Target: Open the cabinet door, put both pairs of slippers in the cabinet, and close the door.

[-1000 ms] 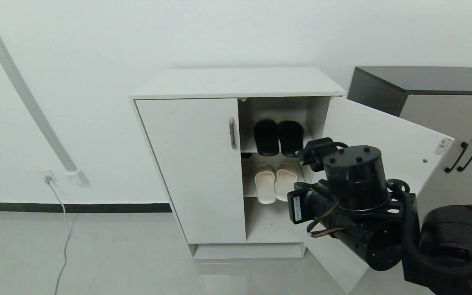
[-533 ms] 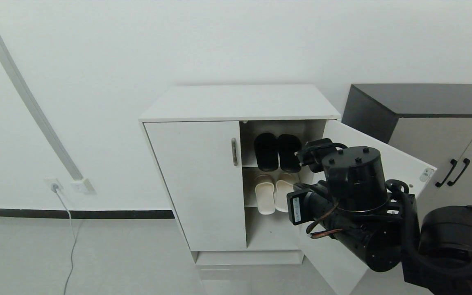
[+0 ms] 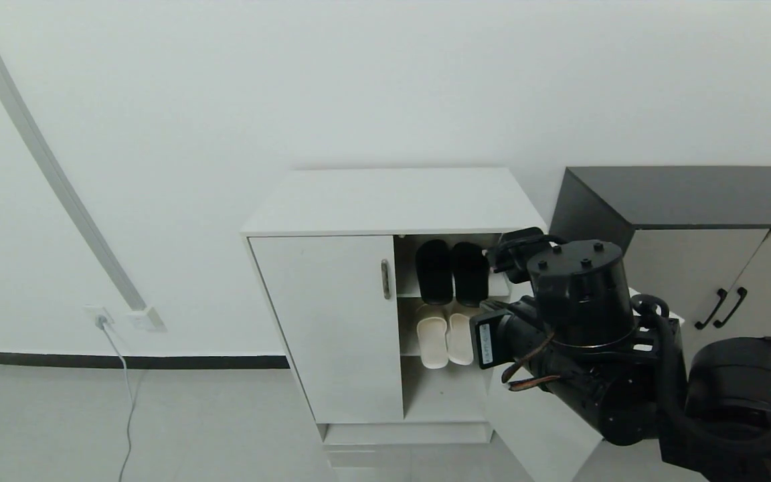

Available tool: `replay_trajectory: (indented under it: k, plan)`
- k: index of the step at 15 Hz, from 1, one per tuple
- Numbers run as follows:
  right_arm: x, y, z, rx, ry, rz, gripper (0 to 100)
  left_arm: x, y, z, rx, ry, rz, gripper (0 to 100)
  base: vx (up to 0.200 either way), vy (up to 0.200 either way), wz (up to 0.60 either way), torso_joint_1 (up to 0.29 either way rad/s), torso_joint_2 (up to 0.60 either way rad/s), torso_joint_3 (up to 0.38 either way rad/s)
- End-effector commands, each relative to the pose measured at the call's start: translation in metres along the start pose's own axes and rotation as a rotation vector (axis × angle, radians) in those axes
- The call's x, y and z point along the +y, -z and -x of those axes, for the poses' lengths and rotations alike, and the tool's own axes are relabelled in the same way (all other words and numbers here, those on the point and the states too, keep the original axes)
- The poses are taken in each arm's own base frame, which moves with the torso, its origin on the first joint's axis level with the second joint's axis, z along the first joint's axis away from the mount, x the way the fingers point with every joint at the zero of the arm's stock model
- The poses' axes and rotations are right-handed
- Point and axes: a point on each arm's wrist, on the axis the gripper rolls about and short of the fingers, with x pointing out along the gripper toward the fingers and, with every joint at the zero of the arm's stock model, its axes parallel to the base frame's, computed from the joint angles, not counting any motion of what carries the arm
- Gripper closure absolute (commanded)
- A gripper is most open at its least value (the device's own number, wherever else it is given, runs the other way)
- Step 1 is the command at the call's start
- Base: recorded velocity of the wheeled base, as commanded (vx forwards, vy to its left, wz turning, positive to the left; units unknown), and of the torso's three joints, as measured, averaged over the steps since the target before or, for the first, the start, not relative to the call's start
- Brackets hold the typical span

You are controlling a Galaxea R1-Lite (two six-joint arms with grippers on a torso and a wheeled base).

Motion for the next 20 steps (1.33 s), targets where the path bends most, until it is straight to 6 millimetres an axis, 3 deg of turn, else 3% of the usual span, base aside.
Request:
replay_trajectory:
  k: [1,5,14,20]
  plan:
    - [-0.0001,-0.0005,0.0005,-0.002,-0.001,-0.001,100,0.0000,0.0001,0.0000,0.000,0.000,0.000,100,0.000,0.000,0.00,0.237,-0.56,-0.325]
    - [-0.0010,0.0037,0.0009,-0.007,-0.003,0.019,100,0.0000,0.0001,0.0000,0.000,0.000,0.000,100,0.000,0.000,0.00,0.240,-0.56,-0.314]
    - [-0.0016,0.0032,0.0010,-0.008,-0.002,0.019,100,0.0000,0.0001,0.0000,0.000,0.000,0.000,100,0.000,0.000,0.00,0.012,-0.03,-0.016]
    - [-0.0052,0.0030,-0.0016,-0.007,0.012,0.020,100,0.0000,0.0001,0.0000,0.000,0.000,0.000,100,0.000,0.000,-0.60,0.005,0.00,0.000]
